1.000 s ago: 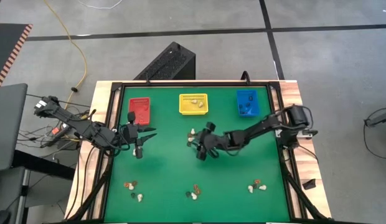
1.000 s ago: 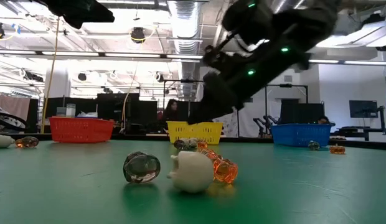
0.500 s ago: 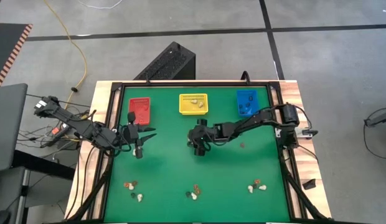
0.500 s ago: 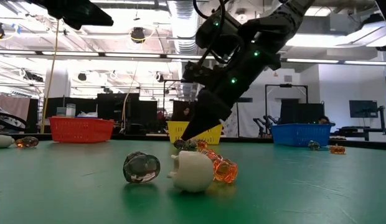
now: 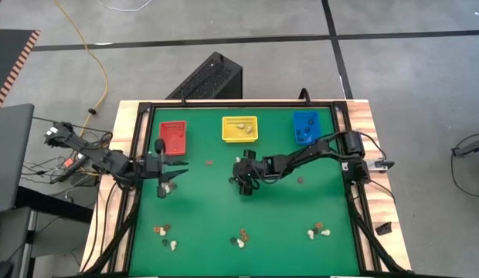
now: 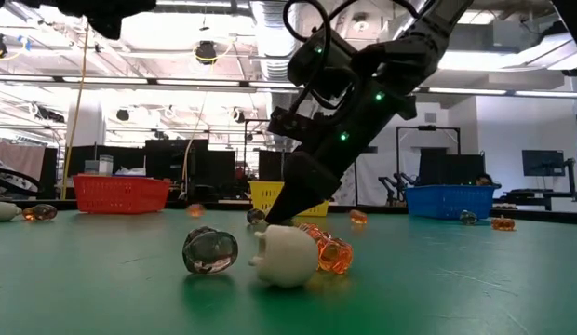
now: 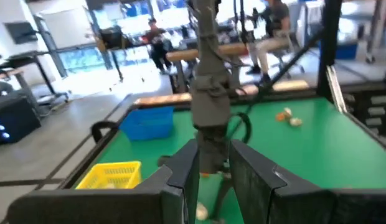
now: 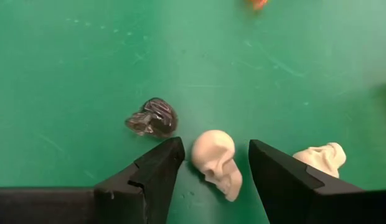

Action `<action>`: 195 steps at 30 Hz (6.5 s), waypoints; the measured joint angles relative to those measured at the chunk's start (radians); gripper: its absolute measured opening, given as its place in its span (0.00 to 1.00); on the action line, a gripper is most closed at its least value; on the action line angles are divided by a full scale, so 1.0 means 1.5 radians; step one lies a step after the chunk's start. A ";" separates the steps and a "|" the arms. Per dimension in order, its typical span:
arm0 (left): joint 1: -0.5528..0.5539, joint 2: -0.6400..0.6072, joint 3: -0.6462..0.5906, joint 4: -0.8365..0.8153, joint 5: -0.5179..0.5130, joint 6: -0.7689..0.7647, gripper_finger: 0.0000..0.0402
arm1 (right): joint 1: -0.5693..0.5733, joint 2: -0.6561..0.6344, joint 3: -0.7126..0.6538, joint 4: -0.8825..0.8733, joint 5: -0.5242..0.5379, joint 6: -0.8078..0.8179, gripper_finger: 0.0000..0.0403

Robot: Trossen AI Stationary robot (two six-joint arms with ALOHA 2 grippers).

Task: Sort Halloween decoration
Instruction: Put the white skull toy into the yellow bin, then put the orange flower toy into the red bin

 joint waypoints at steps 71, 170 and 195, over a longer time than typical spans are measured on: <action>0.283 0.477 -0.016 -0.045 0.035 -0.162 0.49 | -0.024 -0.429 -0.305 0.184 0.036 0.088 0.63; 0.284 0.344 -0.235 0.354 0.308 -0.072 0.42 | -0.009 -0.424 -0.305 0.186 0.032 0.099 0.63; 0.312 0.648 -0.235 0.585 0.296 -0.066 0.42 | -0.009 -0.424 -0.305 0.185 0.032 0.091 0.63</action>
